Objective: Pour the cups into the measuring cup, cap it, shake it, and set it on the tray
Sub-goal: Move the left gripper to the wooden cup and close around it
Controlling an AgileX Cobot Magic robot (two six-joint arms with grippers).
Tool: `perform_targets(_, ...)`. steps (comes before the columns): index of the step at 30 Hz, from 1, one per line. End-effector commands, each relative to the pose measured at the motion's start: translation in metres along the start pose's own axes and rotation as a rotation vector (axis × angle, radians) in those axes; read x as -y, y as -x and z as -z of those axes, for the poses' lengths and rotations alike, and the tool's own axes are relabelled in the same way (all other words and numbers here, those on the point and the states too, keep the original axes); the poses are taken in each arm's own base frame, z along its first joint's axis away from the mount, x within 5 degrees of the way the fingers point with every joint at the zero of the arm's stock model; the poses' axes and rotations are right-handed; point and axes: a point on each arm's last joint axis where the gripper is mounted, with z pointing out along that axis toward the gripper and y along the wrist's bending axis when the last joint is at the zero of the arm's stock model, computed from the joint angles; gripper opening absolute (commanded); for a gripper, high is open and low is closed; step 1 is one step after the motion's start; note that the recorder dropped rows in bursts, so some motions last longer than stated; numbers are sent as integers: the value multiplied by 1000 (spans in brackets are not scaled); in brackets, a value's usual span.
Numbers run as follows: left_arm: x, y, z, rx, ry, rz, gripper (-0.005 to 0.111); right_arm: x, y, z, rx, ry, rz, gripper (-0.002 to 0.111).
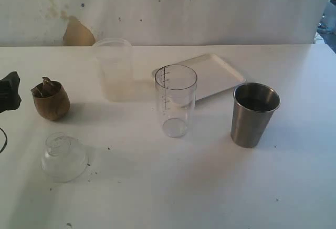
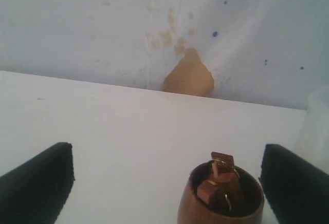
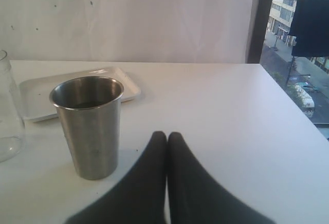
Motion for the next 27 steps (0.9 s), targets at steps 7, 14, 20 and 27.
perform_targets(7,1,6,-9,20,12,72,93,0,-1,0,5,0,-4,0)
perform_targets(14,8,5,-25,-19,-190,48,93,0,-1,0,5,0,-4,0)
perform_targets(20,-26,6,-37,7,-385,-18,93,0,-1,0,5,0,-4,0)
perform_targets(27,-35,-10,-61,-66,-588,-59,93,0,-1,0,5,0,-4,0)
